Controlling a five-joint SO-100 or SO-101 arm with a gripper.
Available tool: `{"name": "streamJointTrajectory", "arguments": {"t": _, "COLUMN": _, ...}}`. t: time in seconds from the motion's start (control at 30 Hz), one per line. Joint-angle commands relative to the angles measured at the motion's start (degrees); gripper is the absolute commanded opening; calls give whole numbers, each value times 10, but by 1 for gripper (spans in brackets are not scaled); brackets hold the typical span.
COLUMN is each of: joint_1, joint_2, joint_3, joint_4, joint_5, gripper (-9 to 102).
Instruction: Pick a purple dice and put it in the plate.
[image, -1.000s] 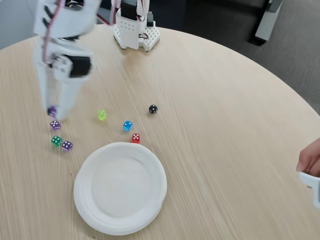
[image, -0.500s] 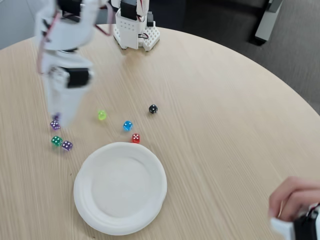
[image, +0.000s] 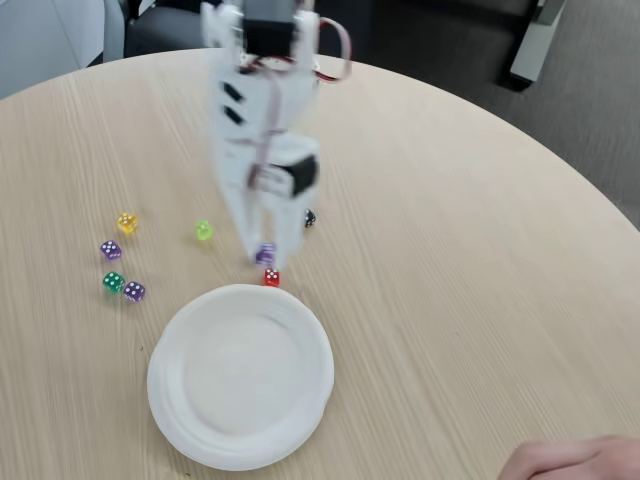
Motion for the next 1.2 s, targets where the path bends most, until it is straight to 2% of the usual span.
{"name": "streamJointTrajectory", "arguments": {"t": 0.0, "joint_1": -6, "joint_2": -16, "joint_3": -8, "joint_4": 1, "joint_5": 11, "gripper": 0}}
{"name": "streamJointTrajectory", "arguments": {"t": 0.93, "joint_1": 7, "joint_2": -90, "joint_3": -9, "joint_4": -7, "joint_5": -55, "gripper": 0}}
{"name": "streamJointTrajectory", "arguments": {"t": 1.17, "joint_1": 60, "joint_2": -90, "joint_3": -9, "joint_4": -8, "joint_5": -91, "gripper": 0}}
